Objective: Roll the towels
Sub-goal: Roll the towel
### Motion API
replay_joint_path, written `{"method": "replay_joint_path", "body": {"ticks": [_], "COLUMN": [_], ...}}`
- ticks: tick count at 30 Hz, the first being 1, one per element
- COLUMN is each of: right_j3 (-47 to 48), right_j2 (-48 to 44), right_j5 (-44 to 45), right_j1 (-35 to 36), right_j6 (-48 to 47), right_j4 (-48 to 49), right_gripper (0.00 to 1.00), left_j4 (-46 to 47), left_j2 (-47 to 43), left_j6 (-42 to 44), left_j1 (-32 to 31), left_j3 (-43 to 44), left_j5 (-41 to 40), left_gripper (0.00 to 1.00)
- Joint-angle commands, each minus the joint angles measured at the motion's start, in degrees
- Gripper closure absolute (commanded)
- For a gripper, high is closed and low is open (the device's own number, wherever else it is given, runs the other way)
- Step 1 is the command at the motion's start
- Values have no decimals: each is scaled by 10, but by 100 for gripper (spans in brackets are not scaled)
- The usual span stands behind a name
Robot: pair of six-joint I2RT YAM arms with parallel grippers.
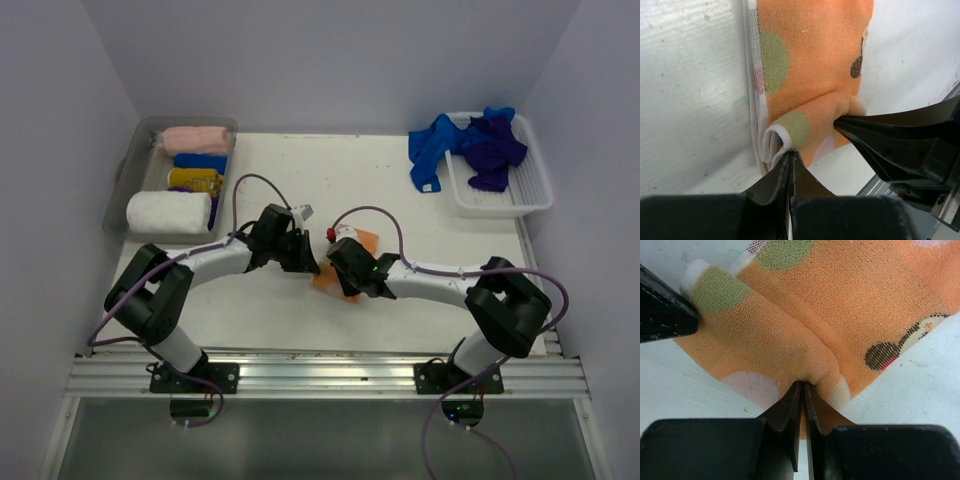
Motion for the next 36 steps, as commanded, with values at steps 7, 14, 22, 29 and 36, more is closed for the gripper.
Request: {"method": "replay_joint_path", "body": {"ticks": [7, 14, 22, 29, 36], "right_j3": [-49, -59, -10, 19, 32], "right_j2": [-13, -46, -79, -25, 3], "right_j5": [29, 14, 96, 93, 47], "right_j1": [-1, 5, 52, 66, 69], "right_j6": [69, 55, -53, -182, -204], "right_j4": [13, 12, -38, -3, 20], "right_gripper": [91, 80, 41, 34, 35], "left_j4": [17, 17, -34, -63, -68], "left_j2": [47, 127, 124, 130, 133], "left_j6": [19, 25, 57, 80, 81], "left_j1": [-2, -3, -2, -3, -1], "left_j3": [44, 80, 98, 114, 117], "left_j5": [7, 26, 24, 26, 28], "left_gripper": [100, 100, 100, 100, 100]}}
